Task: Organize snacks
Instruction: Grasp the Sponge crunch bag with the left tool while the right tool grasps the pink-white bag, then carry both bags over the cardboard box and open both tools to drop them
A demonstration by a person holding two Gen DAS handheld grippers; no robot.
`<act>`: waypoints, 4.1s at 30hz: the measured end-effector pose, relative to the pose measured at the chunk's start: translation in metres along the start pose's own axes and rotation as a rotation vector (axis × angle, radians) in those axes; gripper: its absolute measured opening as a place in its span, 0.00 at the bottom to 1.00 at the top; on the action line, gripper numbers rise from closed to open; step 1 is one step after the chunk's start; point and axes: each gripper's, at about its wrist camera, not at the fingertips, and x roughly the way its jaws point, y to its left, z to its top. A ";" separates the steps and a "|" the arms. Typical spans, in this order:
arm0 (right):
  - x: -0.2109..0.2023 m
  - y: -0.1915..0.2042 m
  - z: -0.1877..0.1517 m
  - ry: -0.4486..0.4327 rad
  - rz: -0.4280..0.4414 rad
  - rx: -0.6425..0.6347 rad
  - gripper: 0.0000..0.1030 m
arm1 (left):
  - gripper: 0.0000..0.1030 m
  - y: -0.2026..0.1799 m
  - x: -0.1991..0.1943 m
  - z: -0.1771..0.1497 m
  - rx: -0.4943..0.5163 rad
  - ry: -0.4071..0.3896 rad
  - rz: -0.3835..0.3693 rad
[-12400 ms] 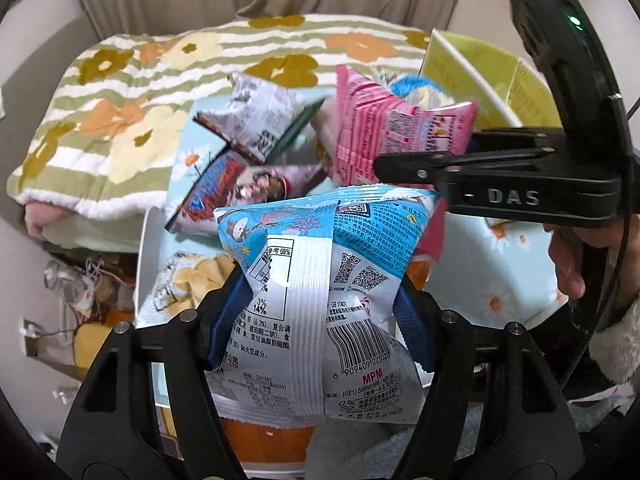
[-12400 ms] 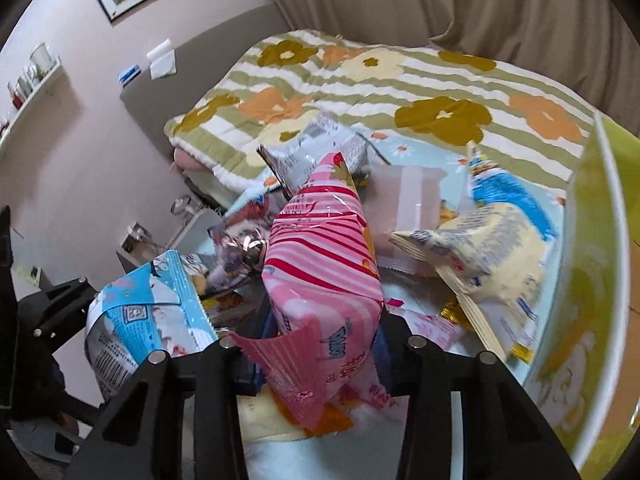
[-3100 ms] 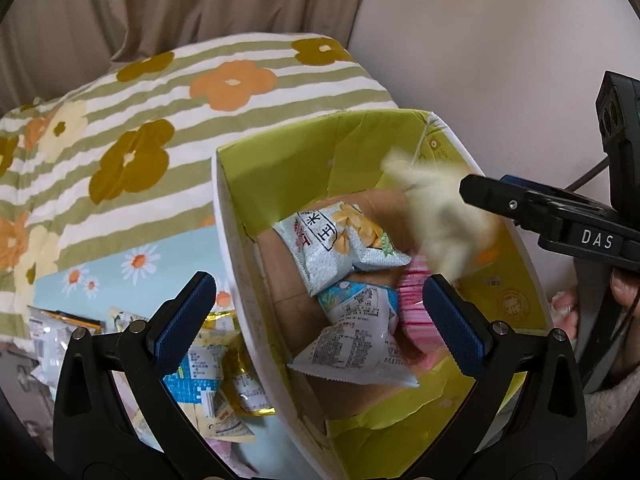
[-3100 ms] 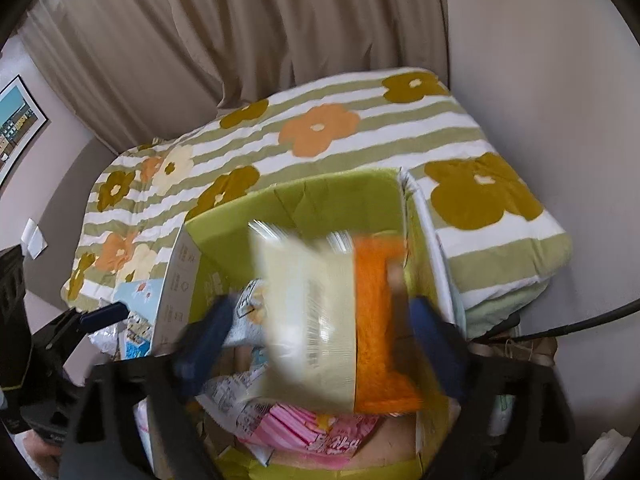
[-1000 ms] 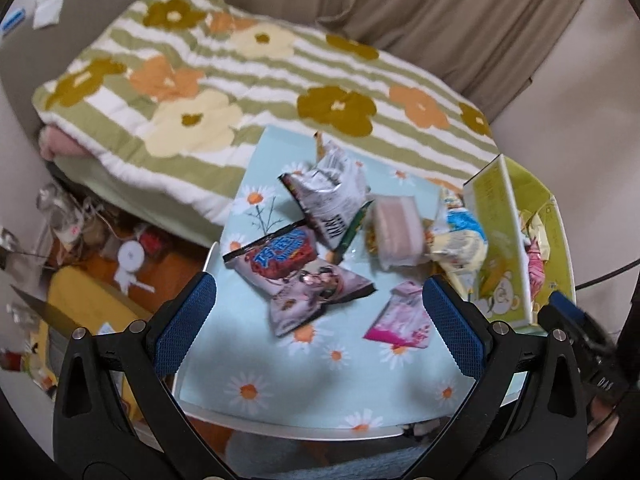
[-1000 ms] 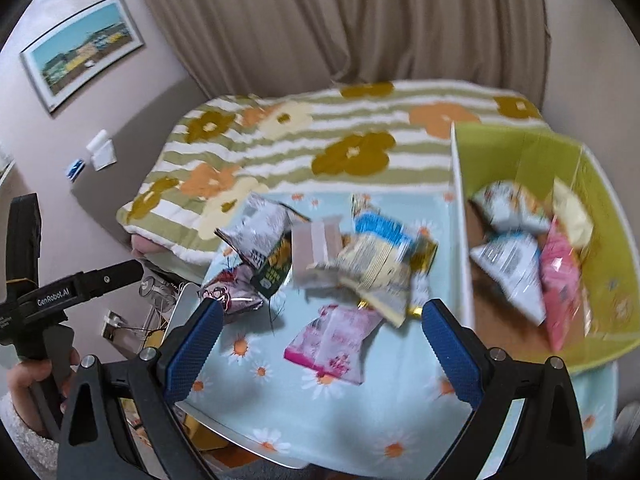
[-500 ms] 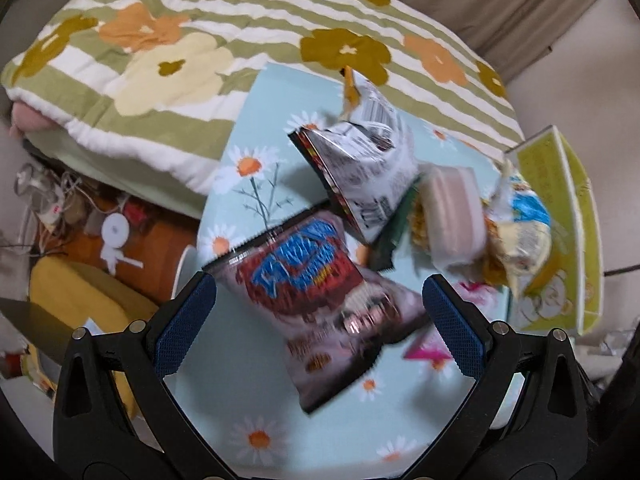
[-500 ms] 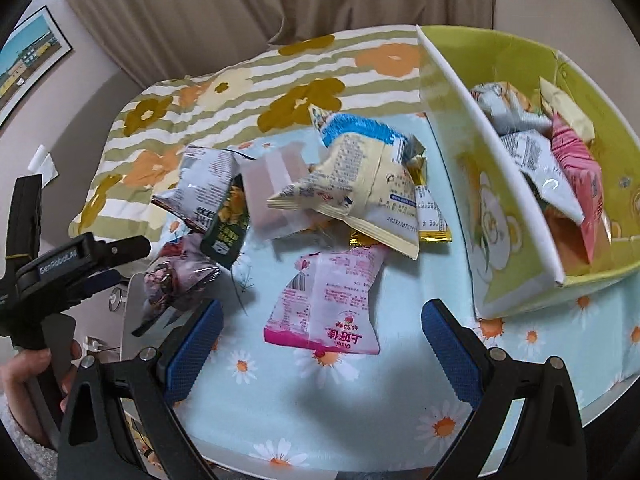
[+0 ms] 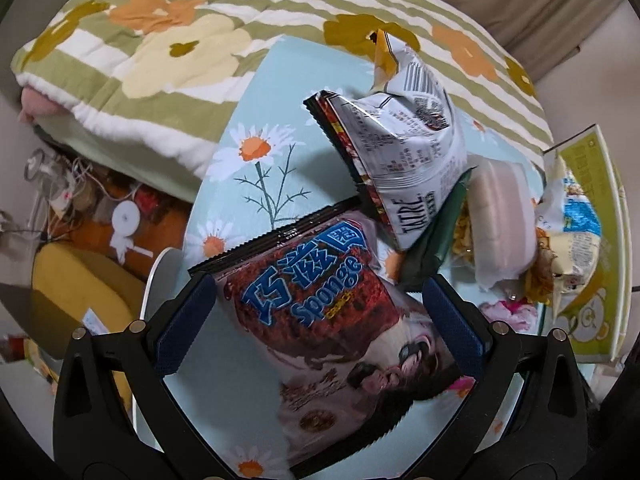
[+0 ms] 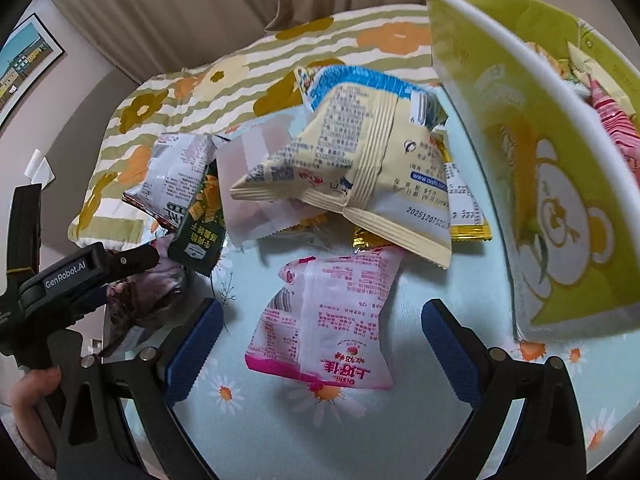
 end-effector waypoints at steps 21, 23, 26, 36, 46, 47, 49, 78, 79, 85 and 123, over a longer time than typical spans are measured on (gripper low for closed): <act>0.022 0.000 -0.001 0.046 -0.029 -0.027 0.96 | 0.66 -0.007 0.013 -0.036 0.154 0.058 0.033; 0.022 0.000 -0.002 0.043 -0.034 -0.031 0.96 | 0.65 -0.006 0.010 -0.039 0.159 0.056 0.040; 0.024 0.000 -0.003 0.039 -0.044 -0.034 0.96 | 0.65 -0.002 0.005 -0.042 0.152 0.051 0.029; 0.043 0.018 -0.002 0.025 -0.056 -0.082 0.80 | 0.65 0.000 -0.008 -0.054 0.160 0.042 0.014; 0.028 0.030 -0.009 -0.010 -0.031 -0.125 0.57 | 0.65 -0.003 -0.034 -0.064 0.188 0.002 -0.017; 0.024 0.030 -0.010 -0.017 -0.027 -0.123 0.57 | 0.65 -0.004 -0.038 -0.063 0.196 -0.008 -0.019; 0.016 0.031 -0.011 -0.037 -0.023 -0.123 0.57 | 0.65 -0.007 -0.046 -0.063 0.211 -0.024 -0.029; -0.178 -0.047 0.026 -0.341 -0.006 -0.069 0.57 | 0.65 -0.170 -0.168 -0.038 0.440 -0.288 -0.274; -0.184 -0.060 0.029 -0.344 -0.015 -0.070 0.57 | 0.65 -0.182 -0.168 -0.039 0.444 -0.287 -0.279; -0.207 -0.135 0.045 -0.348 -0.037 -0.070 0.57 | 0.65 -0.263 -0.160 -0.049 0.447 -0.271 -0.326; -0.183 -0.252 0.070 -0.249 0.062 -0.071 0.64 | 1.00 -0.352 -0.119 -0.095 0.455 -0.251 -0.258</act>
